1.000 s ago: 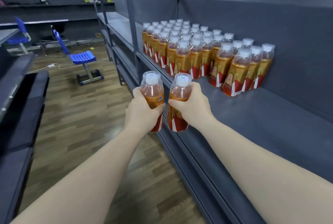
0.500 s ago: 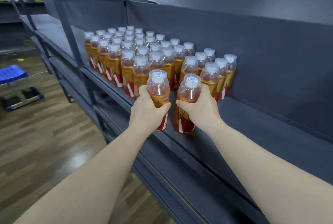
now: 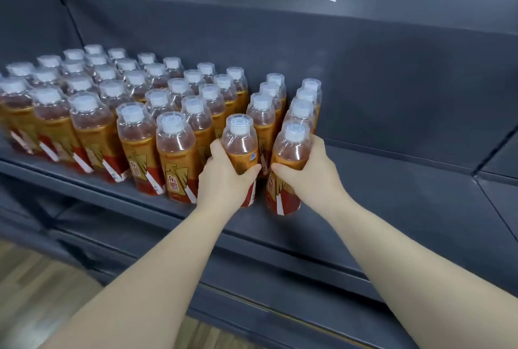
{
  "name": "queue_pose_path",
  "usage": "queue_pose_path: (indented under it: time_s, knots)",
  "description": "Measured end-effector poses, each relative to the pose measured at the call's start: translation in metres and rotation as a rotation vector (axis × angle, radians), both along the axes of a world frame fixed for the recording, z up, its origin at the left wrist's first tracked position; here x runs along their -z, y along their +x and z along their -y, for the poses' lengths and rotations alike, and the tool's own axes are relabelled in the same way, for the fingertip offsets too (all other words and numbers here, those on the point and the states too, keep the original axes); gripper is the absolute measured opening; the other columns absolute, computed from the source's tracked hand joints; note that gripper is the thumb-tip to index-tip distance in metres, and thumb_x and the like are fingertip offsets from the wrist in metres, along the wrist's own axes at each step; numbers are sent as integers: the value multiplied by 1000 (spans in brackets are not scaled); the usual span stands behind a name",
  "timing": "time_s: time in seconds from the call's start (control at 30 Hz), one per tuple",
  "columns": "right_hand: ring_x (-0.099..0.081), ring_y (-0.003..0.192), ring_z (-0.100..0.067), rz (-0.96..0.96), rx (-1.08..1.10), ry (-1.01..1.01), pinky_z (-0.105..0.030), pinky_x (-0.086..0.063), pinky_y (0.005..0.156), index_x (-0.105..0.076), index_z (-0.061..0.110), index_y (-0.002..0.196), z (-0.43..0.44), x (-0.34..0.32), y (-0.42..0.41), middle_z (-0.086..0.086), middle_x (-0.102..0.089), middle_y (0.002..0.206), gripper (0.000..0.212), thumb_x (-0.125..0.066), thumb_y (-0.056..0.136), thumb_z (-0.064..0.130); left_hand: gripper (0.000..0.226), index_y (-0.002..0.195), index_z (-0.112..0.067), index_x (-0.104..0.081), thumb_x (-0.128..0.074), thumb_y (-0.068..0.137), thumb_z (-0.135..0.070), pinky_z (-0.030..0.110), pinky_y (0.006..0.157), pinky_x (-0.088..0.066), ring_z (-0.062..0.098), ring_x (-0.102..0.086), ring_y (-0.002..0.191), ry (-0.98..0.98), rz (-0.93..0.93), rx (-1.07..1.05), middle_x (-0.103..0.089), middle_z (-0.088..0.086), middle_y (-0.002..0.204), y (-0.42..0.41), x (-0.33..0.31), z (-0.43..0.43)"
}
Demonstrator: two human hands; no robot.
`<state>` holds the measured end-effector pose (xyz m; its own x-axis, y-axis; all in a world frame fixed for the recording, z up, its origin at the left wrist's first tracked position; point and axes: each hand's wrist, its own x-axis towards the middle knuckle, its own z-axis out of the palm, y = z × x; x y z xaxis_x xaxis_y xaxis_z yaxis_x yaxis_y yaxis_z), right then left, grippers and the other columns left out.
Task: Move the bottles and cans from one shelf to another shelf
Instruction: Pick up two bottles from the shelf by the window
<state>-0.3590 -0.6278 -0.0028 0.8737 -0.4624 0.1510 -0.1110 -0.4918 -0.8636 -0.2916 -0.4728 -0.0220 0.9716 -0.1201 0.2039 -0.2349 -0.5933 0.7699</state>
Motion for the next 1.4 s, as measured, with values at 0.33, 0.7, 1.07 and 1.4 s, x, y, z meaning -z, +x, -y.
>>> queue_pose_path:
  time_s: [0.33,0.7,1.07,1.4]
  knots:
    - [-52,121,-18,-49,199,-94,-37,-52,95,-29,25,145,-24,26,-3,1,-41,137,91,-83,75,48,101,153,-24,-15,-80,79,-45,41,104,-44,25,-48,131,-53,-47,192,-43,1,148,11,21,-17]
    - [-50,126,-20,-73,191,-15,-39,-49,101,-29,25,148,-22,26,-1,1,-41,140,84,-81,82,34,89,152,-30,-22,-79,84,-28,42,112,-41,19,-44,135,-161,-150,292,-43,-4,148,24,21,-23]
    - [-50,122,-18,-85,238,-62,-42,-51,100,-31,26,146,-27,33,-2,2,-45,134,90,-83,76,47,94,146,-21,-23,-83,76,-42,48,108,-44,29,-43,133,-76,-130,165,-36,8,145,22,18,-10]
    - [-53,123,-13,-84,151,98,-33,-46,102,-26,25,148,-20,35,-5,8,-51,137,75,-73,90,31,74,149,-26,-19,-68,94,-22,45,110,-42,21,-45,132,-188,-278,343,-45,-2,142,34,19,-16]
